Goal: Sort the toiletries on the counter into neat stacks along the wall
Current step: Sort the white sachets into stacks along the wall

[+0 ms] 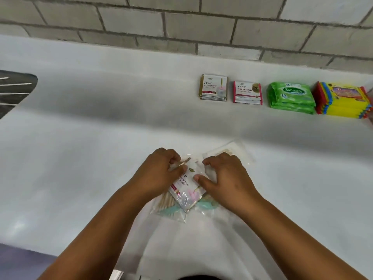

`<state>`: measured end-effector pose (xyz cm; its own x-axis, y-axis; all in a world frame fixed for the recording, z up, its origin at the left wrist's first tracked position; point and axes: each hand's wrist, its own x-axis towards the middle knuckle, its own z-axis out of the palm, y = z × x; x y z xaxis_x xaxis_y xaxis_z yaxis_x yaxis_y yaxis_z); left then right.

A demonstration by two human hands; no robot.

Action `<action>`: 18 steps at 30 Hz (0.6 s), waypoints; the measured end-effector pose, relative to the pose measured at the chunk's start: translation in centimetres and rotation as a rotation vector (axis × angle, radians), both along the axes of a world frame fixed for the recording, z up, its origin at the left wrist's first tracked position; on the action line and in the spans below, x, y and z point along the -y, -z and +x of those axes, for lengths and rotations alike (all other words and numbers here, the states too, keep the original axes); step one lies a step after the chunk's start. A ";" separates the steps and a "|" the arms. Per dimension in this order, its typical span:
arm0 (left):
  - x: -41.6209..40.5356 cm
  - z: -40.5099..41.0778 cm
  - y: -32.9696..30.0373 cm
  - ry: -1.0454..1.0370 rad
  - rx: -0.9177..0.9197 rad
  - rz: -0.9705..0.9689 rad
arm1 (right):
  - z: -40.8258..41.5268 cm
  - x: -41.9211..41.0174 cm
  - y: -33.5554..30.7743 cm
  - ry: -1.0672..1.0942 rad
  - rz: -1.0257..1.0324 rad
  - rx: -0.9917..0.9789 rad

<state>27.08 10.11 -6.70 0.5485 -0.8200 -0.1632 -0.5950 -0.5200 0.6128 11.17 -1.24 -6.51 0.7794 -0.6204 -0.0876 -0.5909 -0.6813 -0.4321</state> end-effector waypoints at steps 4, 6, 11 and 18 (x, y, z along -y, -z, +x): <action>-1.3 -0.8 0.6 0.024 0.052 0.033 | -1.0 -1.5 0.8 0.030 -0.082 -0.099; -1.5 -1.0 0.7 0.014 0.041 0.024 | -1.2 -1.7 1.0 0.035 -0.100 -0.091; -1.4 -1.2 1.1 -0.038 -0.030 -0.019 | -1.4 -1.6 1.6 0.023 -0.131 -0.006; -0.6 -1.1 1.1 -0.120 -0.203 -0.052 | -1.2 -1.1 1.6 0.069 0.053 0.136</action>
